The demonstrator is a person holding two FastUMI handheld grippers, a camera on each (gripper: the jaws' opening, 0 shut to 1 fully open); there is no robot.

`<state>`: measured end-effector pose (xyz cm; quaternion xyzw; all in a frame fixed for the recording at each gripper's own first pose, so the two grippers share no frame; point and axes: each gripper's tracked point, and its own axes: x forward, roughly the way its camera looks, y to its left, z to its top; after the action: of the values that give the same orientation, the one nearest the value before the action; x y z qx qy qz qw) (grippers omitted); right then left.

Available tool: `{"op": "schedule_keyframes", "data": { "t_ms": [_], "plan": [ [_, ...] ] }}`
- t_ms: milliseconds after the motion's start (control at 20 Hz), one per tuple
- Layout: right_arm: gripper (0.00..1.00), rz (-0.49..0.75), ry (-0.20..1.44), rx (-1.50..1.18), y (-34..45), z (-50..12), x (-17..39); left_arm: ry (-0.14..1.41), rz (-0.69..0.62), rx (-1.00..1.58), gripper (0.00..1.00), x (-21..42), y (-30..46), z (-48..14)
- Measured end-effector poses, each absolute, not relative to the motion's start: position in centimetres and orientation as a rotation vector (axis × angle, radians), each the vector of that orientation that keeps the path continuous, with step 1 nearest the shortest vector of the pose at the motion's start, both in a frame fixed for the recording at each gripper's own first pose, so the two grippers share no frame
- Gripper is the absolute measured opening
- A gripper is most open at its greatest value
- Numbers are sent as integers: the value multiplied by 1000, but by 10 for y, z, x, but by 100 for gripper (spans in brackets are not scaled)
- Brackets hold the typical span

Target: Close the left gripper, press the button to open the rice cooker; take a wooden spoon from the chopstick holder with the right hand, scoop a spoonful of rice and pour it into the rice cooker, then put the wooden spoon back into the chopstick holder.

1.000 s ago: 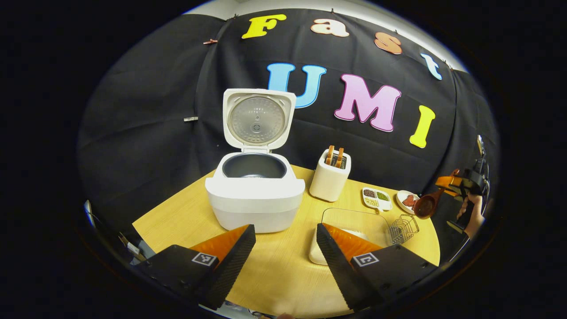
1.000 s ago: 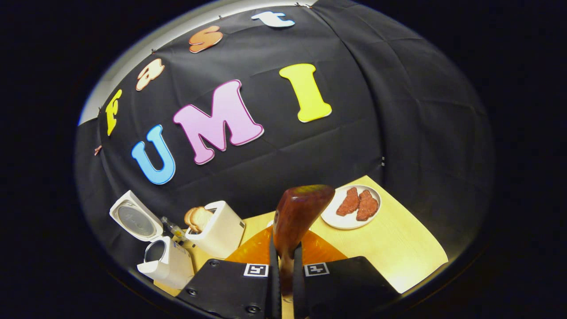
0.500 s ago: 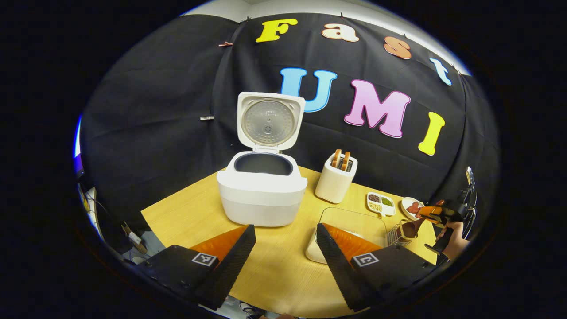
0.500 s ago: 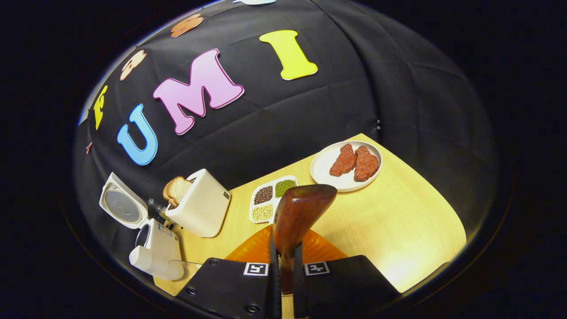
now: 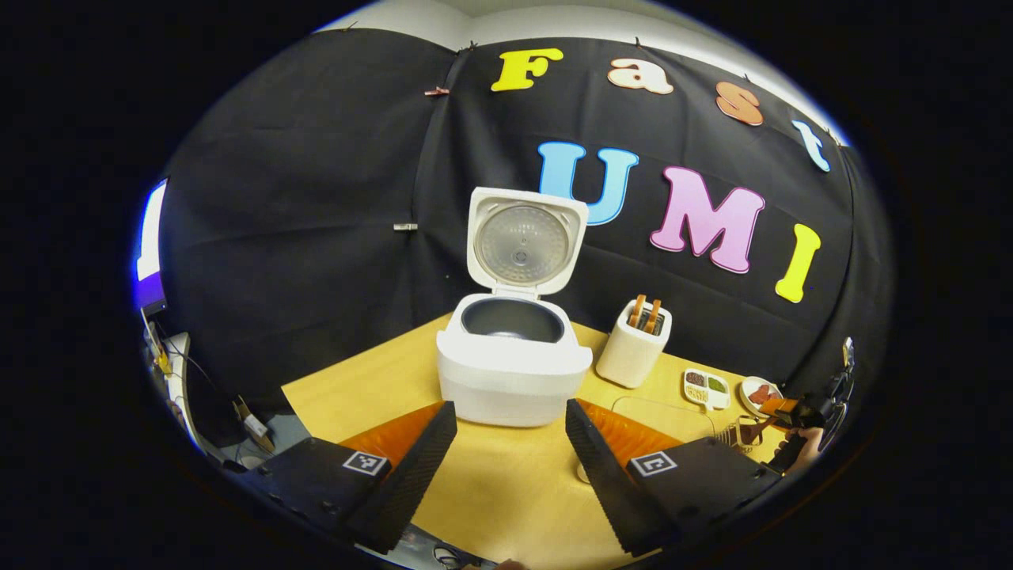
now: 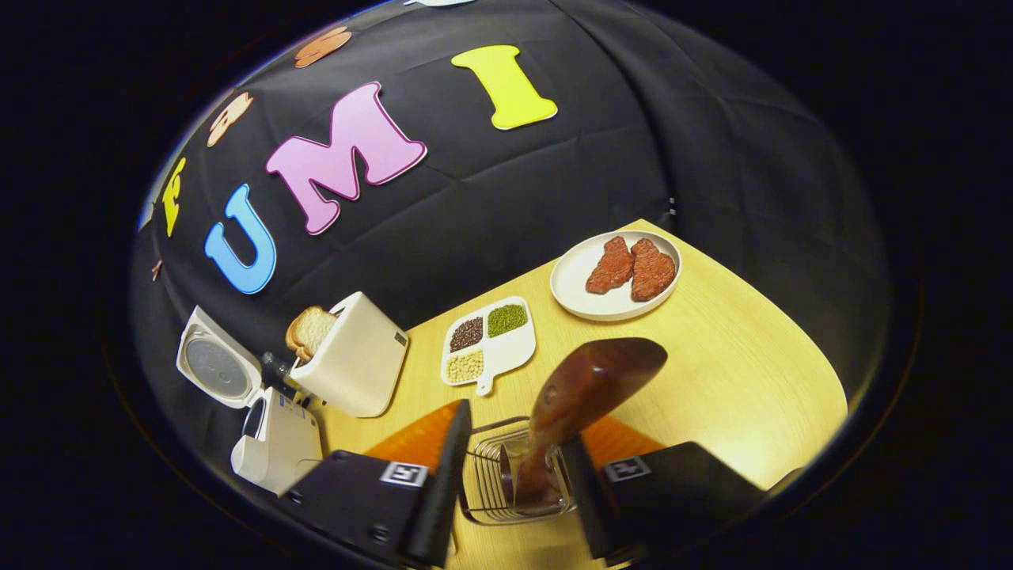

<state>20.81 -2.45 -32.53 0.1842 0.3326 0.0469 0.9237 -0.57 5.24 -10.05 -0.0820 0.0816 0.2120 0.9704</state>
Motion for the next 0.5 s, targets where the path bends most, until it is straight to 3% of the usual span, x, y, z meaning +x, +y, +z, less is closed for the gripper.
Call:
{"op": "schedule_keyframes", "data": {
  "t_ms": [100,150,200,300,350,400,500],
  "plan": [
    [90,112,677,339,-27,-318,195,130,418,-145,96,6,64,-76],
    [90,119,664,300,-32,-311,186,114,407,-136,96,14,68,-63],
    [100,117,644,264,-39,-300,180,100,391,-129,96,22,73,-52],
    [98,97,579,177,-56,-277,166,70,374,-109,96,38,82,-24],
    [92,95,556,145,-60,-265,157,50,365,-92,96,47,87,-10],
    [98,92,538,115,-64,-254,147,31,358,-73,96,56,92,4],
    [99,87,500,60,-69,-231,129,5,337,-41,96,75,99,32]
  ]
}}
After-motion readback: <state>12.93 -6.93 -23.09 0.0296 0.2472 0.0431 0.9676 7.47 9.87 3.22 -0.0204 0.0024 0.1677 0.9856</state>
